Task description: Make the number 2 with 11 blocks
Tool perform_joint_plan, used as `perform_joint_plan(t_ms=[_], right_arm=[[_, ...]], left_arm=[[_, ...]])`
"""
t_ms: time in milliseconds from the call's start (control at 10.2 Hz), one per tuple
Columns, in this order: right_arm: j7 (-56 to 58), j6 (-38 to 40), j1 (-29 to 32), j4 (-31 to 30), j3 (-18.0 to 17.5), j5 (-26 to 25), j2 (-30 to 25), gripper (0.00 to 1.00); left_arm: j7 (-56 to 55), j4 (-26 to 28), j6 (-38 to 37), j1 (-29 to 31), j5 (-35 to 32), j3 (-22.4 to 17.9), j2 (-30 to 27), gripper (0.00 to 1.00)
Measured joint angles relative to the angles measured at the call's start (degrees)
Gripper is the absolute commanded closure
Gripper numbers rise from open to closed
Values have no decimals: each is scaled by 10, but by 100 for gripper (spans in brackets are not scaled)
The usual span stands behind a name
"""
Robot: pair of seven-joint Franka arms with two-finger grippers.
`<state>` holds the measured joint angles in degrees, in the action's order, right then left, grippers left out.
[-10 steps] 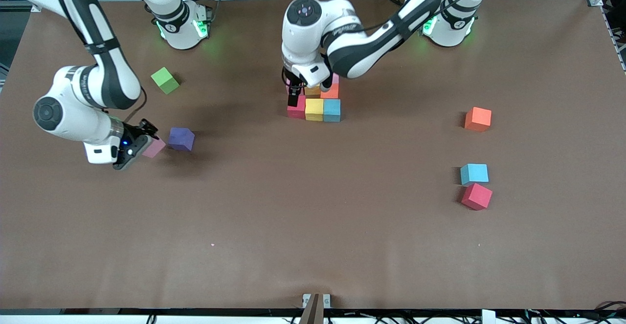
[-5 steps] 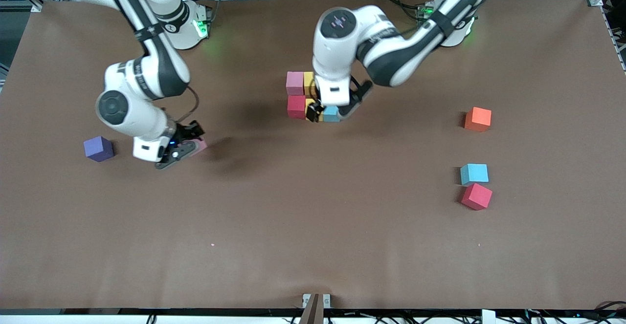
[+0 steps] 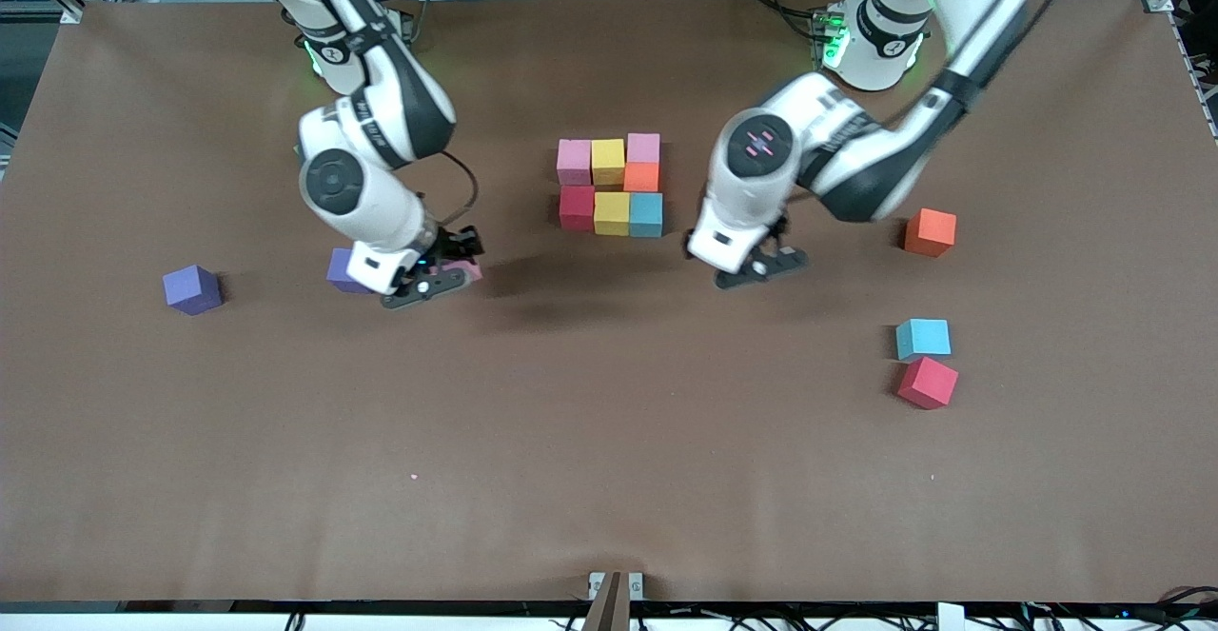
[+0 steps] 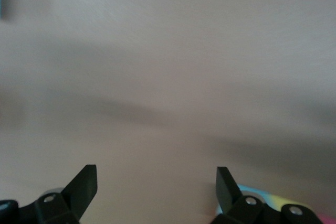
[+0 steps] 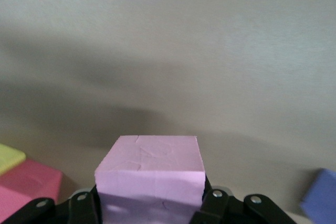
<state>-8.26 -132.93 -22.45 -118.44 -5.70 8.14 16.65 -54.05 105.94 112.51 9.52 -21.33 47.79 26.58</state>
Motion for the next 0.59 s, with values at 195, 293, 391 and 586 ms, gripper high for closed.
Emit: perform_joint_plan(t_ms=[195, 293, 391, 586], right_arm=[[-80, -30, -40, 11, 0, 0, 32, 70], [-118, -37, -59, 20, 0, 0, 46, 70], [-156, -40, -76, 34, 1, 0, 61, 70], [-230, -41, -111, 69, 1, -1, 94, 70]], left_arm=[[189, 12, -14, 48, 0, -18, -2, 0], [268, 15, -14, 67, -2, -33, -2, 0], [332, 16, -14, 78, -3, -52, -2, 0], [440, 16, 7, 86, -4, -92, -2, 0]])
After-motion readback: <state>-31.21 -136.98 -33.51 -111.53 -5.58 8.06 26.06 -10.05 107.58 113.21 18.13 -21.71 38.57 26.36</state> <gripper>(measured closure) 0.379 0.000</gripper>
